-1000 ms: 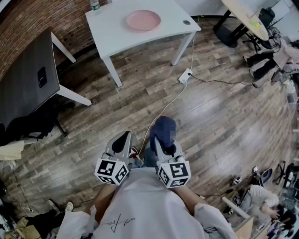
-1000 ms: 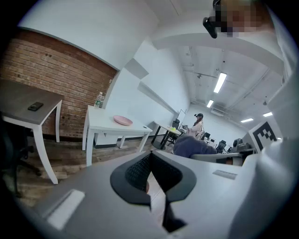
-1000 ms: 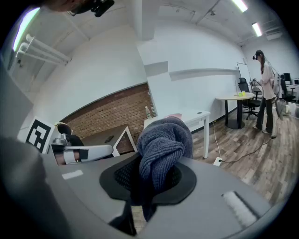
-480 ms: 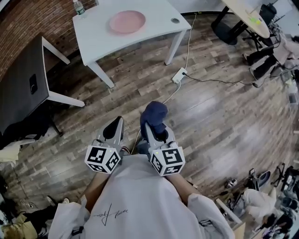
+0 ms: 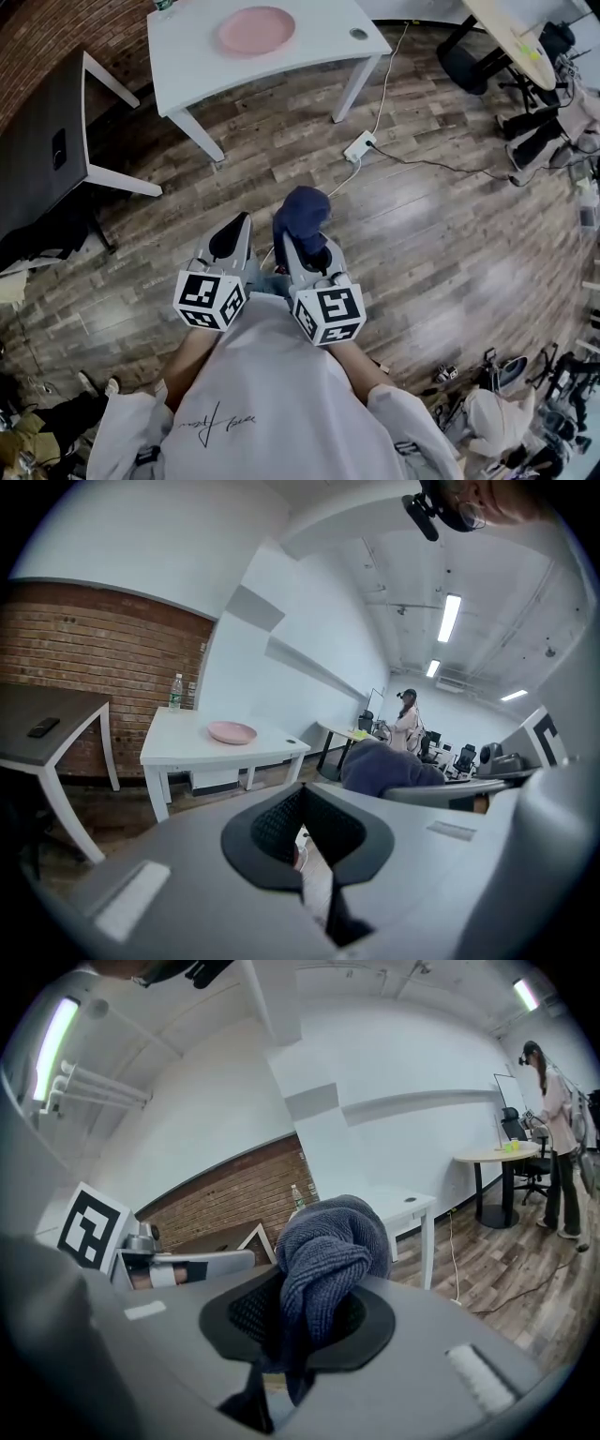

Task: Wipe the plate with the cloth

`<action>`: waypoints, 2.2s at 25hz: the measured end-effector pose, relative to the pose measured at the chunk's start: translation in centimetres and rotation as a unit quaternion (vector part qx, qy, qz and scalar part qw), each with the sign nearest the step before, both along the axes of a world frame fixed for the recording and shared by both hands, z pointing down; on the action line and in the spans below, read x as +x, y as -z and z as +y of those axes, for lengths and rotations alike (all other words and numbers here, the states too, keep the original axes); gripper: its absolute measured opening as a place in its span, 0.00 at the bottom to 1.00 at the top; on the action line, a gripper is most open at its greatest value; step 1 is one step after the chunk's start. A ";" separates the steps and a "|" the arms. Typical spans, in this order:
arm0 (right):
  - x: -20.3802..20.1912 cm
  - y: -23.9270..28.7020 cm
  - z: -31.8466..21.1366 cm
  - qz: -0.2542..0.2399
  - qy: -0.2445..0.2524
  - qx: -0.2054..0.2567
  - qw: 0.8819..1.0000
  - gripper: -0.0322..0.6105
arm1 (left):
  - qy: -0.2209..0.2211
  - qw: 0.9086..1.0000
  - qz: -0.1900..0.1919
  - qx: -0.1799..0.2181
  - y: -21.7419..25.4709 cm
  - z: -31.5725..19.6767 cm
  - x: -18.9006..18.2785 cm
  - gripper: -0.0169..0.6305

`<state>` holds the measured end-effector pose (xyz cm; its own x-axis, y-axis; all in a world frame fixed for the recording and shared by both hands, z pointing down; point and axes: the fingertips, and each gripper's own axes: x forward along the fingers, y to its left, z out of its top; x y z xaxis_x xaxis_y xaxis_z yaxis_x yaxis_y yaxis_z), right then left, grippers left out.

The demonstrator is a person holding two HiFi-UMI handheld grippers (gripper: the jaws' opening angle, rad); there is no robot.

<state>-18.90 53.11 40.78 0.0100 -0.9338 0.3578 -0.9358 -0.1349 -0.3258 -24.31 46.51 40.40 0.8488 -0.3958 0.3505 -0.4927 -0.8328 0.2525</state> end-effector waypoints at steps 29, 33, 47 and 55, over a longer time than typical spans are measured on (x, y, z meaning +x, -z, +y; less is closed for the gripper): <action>8.7 0.0 -21.4 -0.018 0.038 -0.054 0.998 0.19 | 0.020 0.999 0.011 -0.033 0.7 -23.0 8.5 0.04; 9.2 0.0 -25.1 -0.012 0.036 -0.058 0.998 0.20 | 0.009 0.999 0.013 -0.035 0.5 -26.4 9.0 0.04; 9.7 0.1 -32.8 0.012 0.020 -0.076 0.997 0.20 | -0.001 0.999 0.031 -0.027 1.1 -34.4 8.3 0.04; 11.6 -0.4 -35.5 0.015 0.034 -0.086 0.996 0.20 | 0.035 0.997 0.064 -0.039 0.8 -37.0 8.1 0.04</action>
